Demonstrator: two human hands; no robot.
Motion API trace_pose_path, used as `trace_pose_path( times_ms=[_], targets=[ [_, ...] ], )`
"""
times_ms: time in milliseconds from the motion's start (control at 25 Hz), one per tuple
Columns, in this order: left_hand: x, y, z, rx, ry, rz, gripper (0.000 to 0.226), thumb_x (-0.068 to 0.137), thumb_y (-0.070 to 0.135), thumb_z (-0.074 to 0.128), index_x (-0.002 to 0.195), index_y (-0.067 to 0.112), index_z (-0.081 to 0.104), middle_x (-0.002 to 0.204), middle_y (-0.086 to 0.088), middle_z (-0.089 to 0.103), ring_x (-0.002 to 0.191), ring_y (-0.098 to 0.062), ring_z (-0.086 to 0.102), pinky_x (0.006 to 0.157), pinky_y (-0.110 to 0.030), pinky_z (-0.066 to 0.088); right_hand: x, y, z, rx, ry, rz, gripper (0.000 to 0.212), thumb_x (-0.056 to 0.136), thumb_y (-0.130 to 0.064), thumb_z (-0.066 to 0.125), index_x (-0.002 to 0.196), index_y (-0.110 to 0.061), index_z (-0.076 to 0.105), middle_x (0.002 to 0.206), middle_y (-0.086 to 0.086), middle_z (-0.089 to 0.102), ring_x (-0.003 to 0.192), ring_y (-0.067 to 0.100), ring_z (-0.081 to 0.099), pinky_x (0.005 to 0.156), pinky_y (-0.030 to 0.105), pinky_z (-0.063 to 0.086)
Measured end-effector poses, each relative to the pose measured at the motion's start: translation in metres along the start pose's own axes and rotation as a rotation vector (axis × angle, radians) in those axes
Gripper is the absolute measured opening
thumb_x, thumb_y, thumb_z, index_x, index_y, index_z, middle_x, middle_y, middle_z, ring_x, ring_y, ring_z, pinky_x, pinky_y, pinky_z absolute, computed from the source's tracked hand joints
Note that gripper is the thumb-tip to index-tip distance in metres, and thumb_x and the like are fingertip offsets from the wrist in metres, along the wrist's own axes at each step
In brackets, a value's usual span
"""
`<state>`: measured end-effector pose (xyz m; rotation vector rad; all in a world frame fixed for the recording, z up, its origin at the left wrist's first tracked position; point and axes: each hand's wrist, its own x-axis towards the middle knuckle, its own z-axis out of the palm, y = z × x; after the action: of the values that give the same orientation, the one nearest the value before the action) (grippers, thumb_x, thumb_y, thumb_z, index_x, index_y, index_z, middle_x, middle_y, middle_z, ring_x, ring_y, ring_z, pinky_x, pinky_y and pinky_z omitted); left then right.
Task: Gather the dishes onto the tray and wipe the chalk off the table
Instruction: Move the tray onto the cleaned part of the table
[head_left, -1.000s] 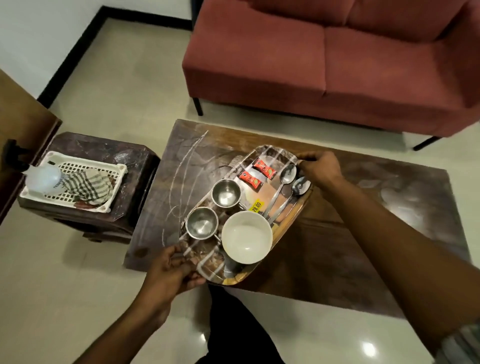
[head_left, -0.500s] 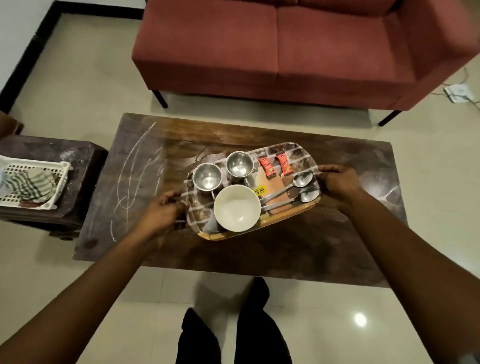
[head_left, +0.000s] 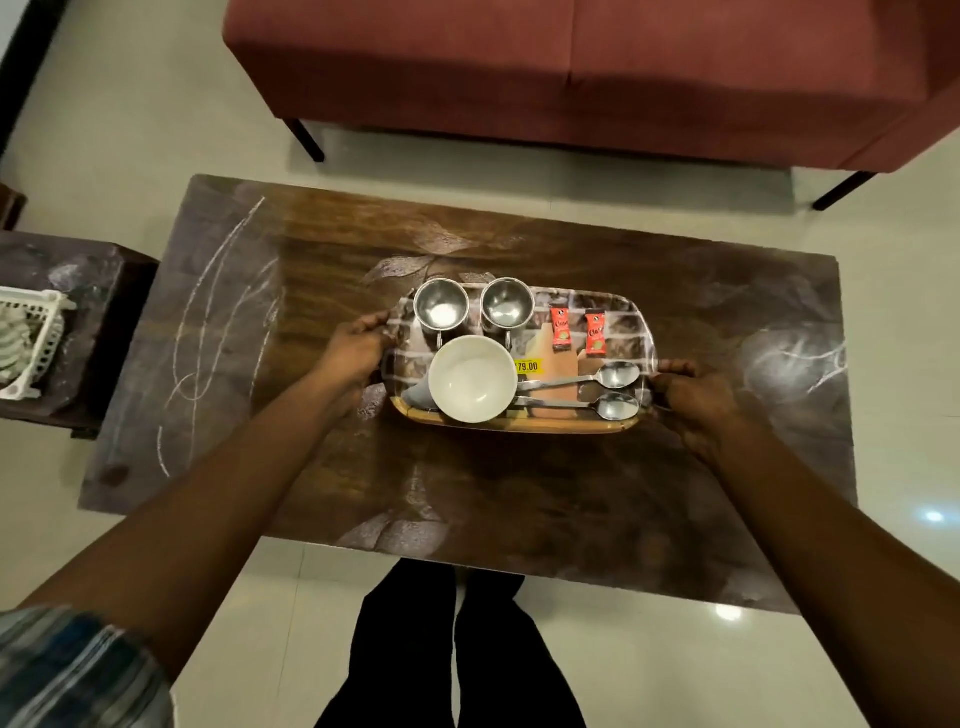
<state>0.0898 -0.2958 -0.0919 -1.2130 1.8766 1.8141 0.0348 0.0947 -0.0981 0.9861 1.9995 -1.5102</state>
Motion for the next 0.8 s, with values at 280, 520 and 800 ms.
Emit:
trace_pose_path(
  times_ms=[280, 520, 800],
  targets=[
    [0.075, -0.025, 0.036, 0.062, 0.006, -0.02, 0.04, 0.107, -0.003, 0.052, 0.135, 0.017, 0.072, 0.091, 0.01, 0.08, 0.073, -0.006, 0.075, 0.054, -0.022, 0.06, 0.061, 0.025, 0.015, -0.002, 0.06, 0.083, 0.013, 0.102, 0.001, 0.063, 0.107, -0.01, 0.067, 0.086, 0.01, 0.074, 0.053, 0.011, 0.069, 0.039, 0.02, 0.052],
    [0.107, -0.036, 0.052, 0.053, -0.019, -0.026, 0.037, 0.106, -0.003, 0.058, 0.136, 0.012, 0.072, 0.09, 0.009, 0.082, 0.074, -0.004, 0.077, 0.065, -0.024, 0.062, 0.085, 0.037, 0.022, -0.029, 0.067, 0.107, 0.019, 0.103, 0.0, 0.063, 0.121, -0.004, 0.066, 0.095, 0.014, 0.076, 0.066, 0.017, 0.068, 0.046, 0.026, 0.056],
    [0.114, -0.041, 0.055, 0.088, 0.008, -0.002, 0.04, 0.107, -0.004, 0.055, 0.138, 0.016, 0.071, 0.103, 0.004, 0.078, 0.081, -0.006, 0.073, 0.057, -0.02, 0.061, 0.096, 0.044, 0.029, -0.048, 0.081, 0.1, 0.02, 0.103, -0.001, 0.063, 0.122, -0.008, 0.066, 0.096, 0.012, 0.075, 0.063, 0.013, 0.067, 0.048, 0.024, 0.056]
  ],
)
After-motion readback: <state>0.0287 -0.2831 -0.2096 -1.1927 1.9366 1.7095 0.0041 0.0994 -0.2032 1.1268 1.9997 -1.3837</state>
